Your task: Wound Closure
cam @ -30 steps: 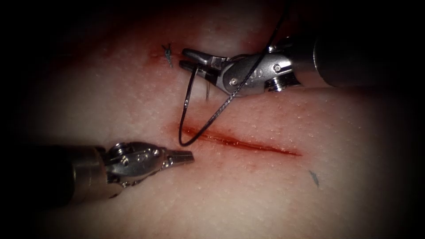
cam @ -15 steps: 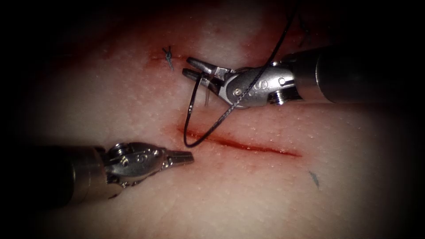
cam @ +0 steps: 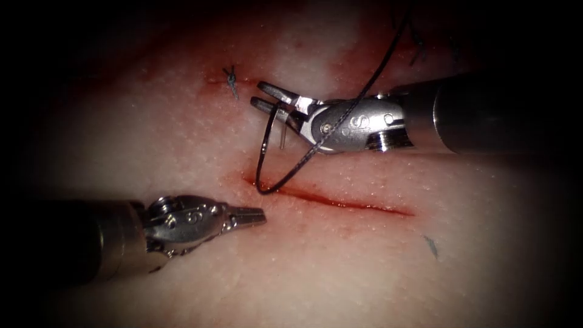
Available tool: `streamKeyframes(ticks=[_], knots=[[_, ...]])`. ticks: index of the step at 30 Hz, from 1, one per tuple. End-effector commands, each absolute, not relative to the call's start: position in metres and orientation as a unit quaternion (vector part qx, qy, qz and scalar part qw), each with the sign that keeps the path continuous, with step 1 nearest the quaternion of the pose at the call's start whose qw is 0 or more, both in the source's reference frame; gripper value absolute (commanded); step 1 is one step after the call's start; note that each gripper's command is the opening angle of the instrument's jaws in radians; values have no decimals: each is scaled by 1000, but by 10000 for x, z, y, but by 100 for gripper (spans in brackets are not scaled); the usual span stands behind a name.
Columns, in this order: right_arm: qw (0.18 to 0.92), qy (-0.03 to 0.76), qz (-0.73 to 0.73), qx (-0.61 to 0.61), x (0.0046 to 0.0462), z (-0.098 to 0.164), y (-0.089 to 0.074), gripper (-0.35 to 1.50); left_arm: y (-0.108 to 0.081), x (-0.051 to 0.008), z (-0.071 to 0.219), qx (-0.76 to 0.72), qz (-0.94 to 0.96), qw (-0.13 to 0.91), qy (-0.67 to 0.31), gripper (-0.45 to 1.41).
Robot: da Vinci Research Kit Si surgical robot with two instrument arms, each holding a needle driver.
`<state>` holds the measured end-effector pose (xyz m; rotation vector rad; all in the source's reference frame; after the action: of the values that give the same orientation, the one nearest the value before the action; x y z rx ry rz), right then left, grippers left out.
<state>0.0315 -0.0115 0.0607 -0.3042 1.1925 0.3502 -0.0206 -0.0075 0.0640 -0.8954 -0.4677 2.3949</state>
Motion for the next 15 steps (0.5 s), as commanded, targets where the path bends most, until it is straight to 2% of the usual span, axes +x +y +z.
streamKeyframes(ticks=[1, 15], knots=[[800, 558, 176, -132, 321, 613, -116, -35, -79, -211, 647, -332, 888, 267, -174, -38], [777, 559, 287, -40, 309, 615, -90, -35, -84, -204, 670, -321, 896, 256, -169, -43]])
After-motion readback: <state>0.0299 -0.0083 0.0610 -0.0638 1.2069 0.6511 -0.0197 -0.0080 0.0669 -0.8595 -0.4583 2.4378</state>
